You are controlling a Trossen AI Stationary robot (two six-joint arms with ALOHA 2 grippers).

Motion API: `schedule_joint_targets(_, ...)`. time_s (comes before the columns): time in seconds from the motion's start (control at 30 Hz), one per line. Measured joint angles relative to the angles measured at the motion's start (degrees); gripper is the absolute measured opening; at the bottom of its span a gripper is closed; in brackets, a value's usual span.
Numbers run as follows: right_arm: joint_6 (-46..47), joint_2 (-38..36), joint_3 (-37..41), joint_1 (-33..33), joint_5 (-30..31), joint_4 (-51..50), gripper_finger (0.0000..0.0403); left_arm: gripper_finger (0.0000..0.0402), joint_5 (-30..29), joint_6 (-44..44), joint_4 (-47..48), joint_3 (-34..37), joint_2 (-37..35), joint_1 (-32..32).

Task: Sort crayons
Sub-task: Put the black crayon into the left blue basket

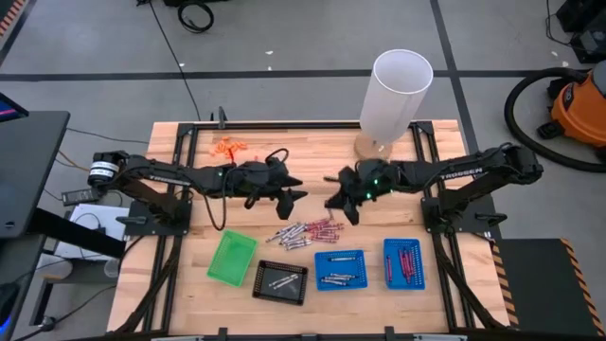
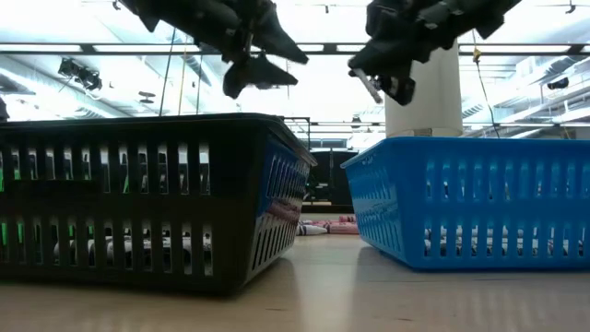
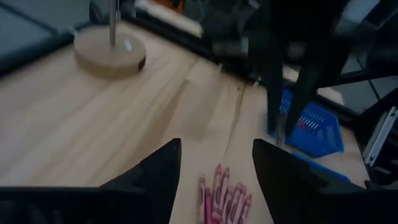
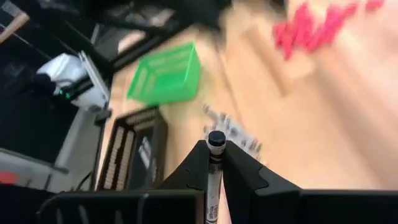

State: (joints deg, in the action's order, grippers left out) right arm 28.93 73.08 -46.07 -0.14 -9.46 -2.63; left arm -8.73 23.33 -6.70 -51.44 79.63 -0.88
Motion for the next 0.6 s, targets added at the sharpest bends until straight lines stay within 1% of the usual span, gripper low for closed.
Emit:
schedule_joint_targets(0.13, 6.1, 0.8, 2.4, 5.4, 1.1, 0.2, 0.0036, 0.0198, -0.2, -3.1, 0.1, 0.0, -3.4, 0.0)
schedule_joint_targets(0.27, 12.5, 4.1, 2.3, 11.2, 3.8, 0.7, 0.0037, 0.0195, -0.1, -5.4, 0.6, -0.1, -6.8, 2.6)
schedule_joint_targets(0.47, 19.8, 12.4, -2.4, 18.6, 8.1, -0.4, 0.0037, 0.0194, 0.1, -6.6, 1.2, 0.0, -8.6, 8.5)
schedule_joint_targets(0.6, 23.5, 17.8, -7.5, 21.9, 12.1, -7.3, 0.0038, 0.0194, 3.5, -6.6, 1.2, 0.0, -9.2, 11.2)
